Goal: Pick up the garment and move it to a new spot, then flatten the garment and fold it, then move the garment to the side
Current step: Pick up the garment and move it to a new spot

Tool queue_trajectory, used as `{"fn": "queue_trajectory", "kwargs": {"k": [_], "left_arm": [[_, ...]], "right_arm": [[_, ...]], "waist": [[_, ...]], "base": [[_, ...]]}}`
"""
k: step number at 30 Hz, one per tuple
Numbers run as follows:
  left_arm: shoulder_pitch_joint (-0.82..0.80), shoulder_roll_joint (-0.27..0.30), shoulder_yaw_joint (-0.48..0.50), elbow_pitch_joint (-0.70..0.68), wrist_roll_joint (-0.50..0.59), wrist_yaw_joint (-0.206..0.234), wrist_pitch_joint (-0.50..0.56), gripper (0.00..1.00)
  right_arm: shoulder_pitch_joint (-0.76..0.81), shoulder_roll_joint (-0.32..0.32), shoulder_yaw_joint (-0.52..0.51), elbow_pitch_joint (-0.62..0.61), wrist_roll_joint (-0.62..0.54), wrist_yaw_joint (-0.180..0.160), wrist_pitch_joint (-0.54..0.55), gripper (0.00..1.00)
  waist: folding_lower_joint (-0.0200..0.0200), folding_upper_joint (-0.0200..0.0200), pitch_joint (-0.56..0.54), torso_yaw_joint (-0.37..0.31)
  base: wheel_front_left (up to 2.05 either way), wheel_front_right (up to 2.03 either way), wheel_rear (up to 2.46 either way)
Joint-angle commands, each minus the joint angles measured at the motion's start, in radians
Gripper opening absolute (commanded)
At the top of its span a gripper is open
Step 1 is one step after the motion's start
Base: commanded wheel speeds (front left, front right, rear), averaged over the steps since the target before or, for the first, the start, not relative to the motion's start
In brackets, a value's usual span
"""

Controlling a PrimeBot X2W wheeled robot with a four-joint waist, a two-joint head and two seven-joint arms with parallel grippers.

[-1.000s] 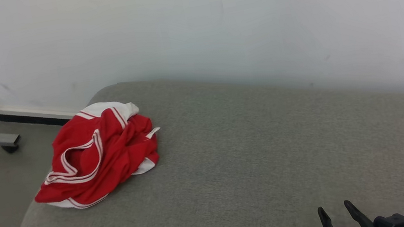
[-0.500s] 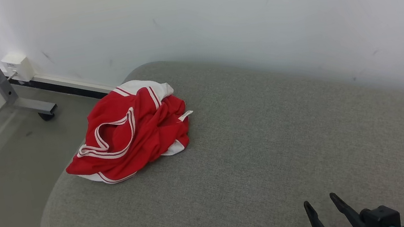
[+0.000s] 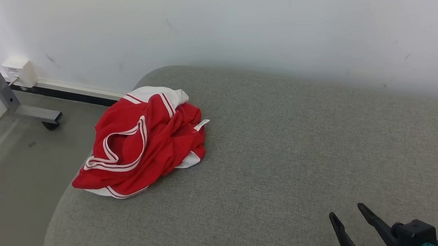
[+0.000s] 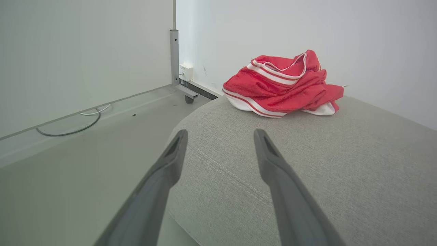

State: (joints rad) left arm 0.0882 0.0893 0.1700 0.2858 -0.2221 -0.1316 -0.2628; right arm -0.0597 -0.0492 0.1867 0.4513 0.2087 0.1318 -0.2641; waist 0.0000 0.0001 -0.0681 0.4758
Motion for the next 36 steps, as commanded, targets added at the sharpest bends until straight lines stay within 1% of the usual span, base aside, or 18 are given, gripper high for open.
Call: {"fn": "queue_trajectory", "kwargs": {"k": [1,4,7,12,16,18,20,21,23,25,27,29,30,33,36], "left_arm": [[-0.024,0.010,-0.008,0.007,-0.002,0.002,-0.003,1.00],[-0.089,0.037,-0.046,0.056,-0.020,0.002,0.001,1.00],[-0.169,0.067,-0.062,0.092,-0.051,0.002,0.019,1.00],[-0.322,0.111,-0.053,0.128,-0.089,0.002,0.076,1.00],[-0.437,0.155,-0.052,0.149,-0.148,0.002,0.144,1.00],[-0.485,0.195,-0.050,0.152,-0.180,0.002,0.182,1.00],[-0.521,0.220,-0.050,0.142,-0.211,0.002,0.221,1.00],[-0.539,0.231,-0.055,0.134,-0.248,0.002,0.248,1.00],[-0.569,0.277,-0.050,0.115,-0.318,0.002,0.316,1.00],[-0.592,0.316,-0.054,0.080,-0.423,0.002,0.389,1.00],[-0.606,0.368,-0.030,0.054,-0.506,0.002,0.456,1.00],[-0.624,0.427,-0.013,0.042,-0.565,0.002,0.509,1.00],[-0.634,0.446,-0.013,0.042,-0.587,0.002,0.532,1.00],[-0.669,0.485,-0.008,0.043,-0.665,0.002,0.598,1.00],[-0.696,0.518,-0.010,0.039,-0.719,0.002,0.664,1.00]], "right_arm": [[0.010,-0.002,-0.004,-0.006,-0.008,-0.002,-0.001,1.00],[0.026,-0.002,-0.016,-0.028,-0.016,-0.002,-0.001,1.00],[0.026,-0.002,-0.005,-0.053,-0.031,-0.002,-0.001,1.00],[-0.015,-0.003,0.022,-0.119,-0.085,-0.002,0.017,1.00],[-0.046,-0.003,0.055,-0.209,-0.133,-0.002,0.051,1.00],[-0.063,-0.003,0.075,-0.260,-0.145,-0.002,0.071,1.00],[-0.078,-0.003,0.090,-0.309,-0.154,-0.002,0.089,1.00],[-0.082,-0.003,0.095,-0.329,-0.157,-0.002,0.097,1.00],[-0.091,-0.003,0.110,-0.368,-0.160,-0.002,0.110,1.00],[-0.099,-0.003,0.124,-0.400,-0.163,-0.002,0.115,1.00],[-0.107,-0.003,0.130,-0.420,-0.164,-0.002,0.119,1.00],[-0.111,-0.002,0.138,-0.431,-0.163,-0.002,0.116,1.00],[-0.111,-0.002,0.137,-0.434,-0.162,-0.002,0.114,1.00],[-0.117,-0.002,0.138,-0.430,-0.159,-0.002,0.104,1.00],[-0.128,-0.001,0.139,-0.424,-0.155,-0.002,0.089,1.00]], "waist": [[0.0000,-0.0001,0.000,0.000],[0.0000,-0.0001,0.002,0.000],[0.0000,-0.0001,0.028,-0.028],[0.0000,-0.0001,0.143,-0.118],[0.0000,-0.0001,0.249,-0.203],[0.0000,-0.0001,0.305,-0.250],[0.0000,-0.0001,0.358,-0.295],[0.0000,-0.0001,0.381,-0.315],[0.0000,-0.0001,0.427,-0.354],[0.0000,-0.0001,0.468,-0.390],[0.0000,-0.0001,0.505,-0.420],[0.0000,-0.0001,0.539,-0.443],[0.0000,-0.0001,0.552,-0.450],[0.0000,-0.0001,0.589,-0.473],[0.0000,-0.0001,0.616,-0.490]], "base": [[0.00,0.00,0.00],[0.00,0.00,0.00],[0.00,0.00,0.00],[0.00,0.00,0.00],[0.00,0.00,0.00],[0.00,0.00,0.00],[0.00,0.00,0.00],[0.00,0.00,0.00],[0.00,0.00,0.00],[0.00,0.00,0.00],[0.00,0.00,0.00],[0.00,0.00,0.00],[0.00,0.00,0.00],[0.00,0.00,0.00],[0.00,0.00,0.00]]}}
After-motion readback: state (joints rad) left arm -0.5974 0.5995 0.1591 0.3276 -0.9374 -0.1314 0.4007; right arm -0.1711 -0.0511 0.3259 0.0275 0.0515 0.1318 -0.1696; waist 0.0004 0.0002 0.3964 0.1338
